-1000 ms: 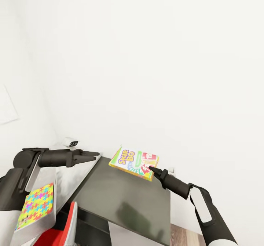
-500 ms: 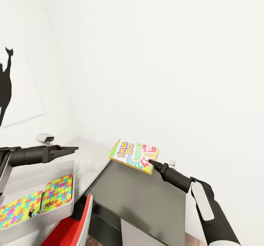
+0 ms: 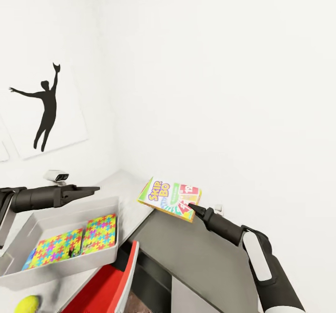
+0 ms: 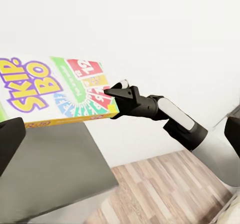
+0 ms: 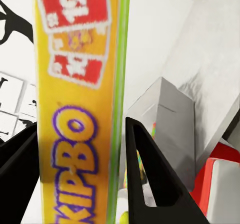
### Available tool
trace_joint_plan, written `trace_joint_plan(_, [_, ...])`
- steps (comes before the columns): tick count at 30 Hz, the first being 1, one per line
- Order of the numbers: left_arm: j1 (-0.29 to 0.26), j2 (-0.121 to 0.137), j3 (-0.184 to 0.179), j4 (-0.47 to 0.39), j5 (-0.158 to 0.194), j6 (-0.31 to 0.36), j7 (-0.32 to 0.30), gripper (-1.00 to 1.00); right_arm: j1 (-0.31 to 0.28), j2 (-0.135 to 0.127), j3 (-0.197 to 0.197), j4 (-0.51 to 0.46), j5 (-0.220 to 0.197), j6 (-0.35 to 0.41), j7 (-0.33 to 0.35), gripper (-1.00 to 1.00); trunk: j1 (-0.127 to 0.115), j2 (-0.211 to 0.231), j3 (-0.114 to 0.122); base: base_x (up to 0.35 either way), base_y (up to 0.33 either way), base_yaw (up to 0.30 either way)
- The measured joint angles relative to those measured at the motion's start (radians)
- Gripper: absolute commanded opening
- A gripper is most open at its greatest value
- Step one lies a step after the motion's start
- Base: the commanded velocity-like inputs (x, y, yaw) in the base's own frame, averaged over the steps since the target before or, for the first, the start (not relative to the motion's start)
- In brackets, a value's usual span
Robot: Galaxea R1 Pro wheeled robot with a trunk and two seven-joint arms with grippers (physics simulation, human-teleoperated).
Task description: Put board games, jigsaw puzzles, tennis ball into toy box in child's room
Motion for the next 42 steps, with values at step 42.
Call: trace_joint_plan(42, [0.000, 0.003, 0.000, 0.000, 0.000, -0.001, 0.000, 1.00, -0.001, 0.000, 0.000, 0.009, 0.003, -0.002, -0.004, -1.00, 0.000, 0.000, 0.000, 0.000, 0.114, 0.291])
